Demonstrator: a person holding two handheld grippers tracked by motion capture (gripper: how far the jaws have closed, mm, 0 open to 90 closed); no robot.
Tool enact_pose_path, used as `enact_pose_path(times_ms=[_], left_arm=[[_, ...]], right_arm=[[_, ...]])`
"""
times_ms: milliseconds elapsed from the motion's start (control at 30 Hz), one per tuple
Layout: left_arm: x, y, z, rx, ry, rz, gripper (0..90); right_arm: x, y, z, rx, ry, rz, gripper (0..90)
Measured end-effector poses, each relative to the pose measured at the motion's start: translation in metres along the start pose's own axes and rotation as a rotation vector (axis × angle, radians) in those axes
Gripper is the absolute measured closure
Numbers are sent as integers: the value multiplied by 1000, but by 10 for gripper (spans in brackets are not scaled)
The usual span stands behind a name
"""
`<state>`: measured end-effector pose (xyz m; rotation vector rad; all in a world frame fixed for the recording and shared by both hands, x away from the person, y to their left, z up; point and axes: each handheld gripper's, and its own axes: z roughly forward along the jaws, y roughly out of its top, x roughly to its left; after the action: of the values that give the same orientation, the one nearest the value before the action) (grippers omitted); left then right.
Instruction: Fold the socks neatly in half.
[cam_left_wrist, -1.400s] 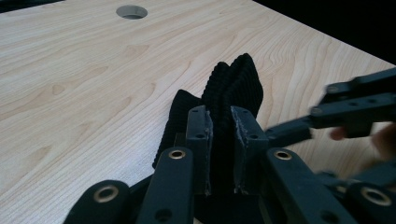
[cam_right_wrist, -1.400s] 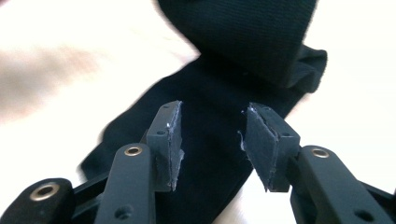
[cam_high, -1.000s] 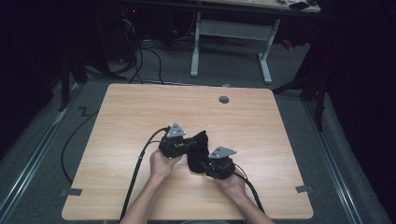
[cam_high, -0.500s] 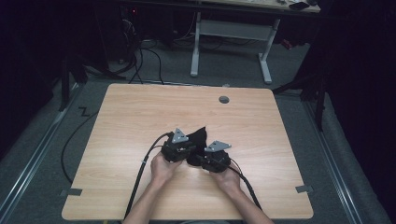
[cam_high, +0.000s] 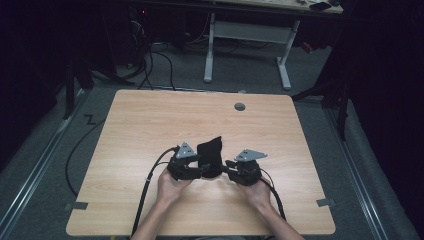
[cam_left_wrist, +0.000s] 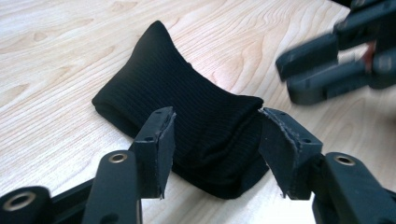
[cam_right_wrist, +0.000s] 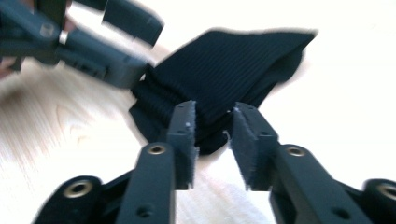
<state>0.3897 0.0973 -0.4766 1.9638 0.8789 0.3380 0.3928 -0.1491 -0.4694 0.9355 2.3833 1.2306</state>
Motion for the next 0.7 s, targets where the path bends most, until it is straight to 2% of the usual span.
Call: enact_pose_path(times_ms=[67, 133, 233, 300, 400, 467, 533, 633, 700], left_arm=[[1, -1, 0, -8, 26, -28, 455], [1, -2, 3, 2, 49, -46, 455], [-3, -5, 13, 62, 71, -30, 460], [-4, -10, 19, 105, 60, -22, 462], [-6, -16, 23, 159, 47, 1, 449], [-3, -17, 19, 144, 32, -13, 448], [1, -13, 13, 92, 25, -43, 445], [10, -1, 11, 59, 56, -74, 444], [19, 8, 16, 74, 74, -106, 441]], right_arm=[[-1, 8, 0, -14, -6, -1, 753], [0, 15, 8, -4, -7, -2, 768], [1, 20, 24, 30, -1, 11, 772], [3, 18, 37, 73, 2, 18, 762], [8, 10, 49, 125, 3, -6, 735], [8, 6, 48, 114, -2, -14, 707], [8, 4, 47, 112, -5, -9, 698], [11, 4, 46, 108, -13, -27, 697], [13, 3, 46, 110, -17, -47, 697]])
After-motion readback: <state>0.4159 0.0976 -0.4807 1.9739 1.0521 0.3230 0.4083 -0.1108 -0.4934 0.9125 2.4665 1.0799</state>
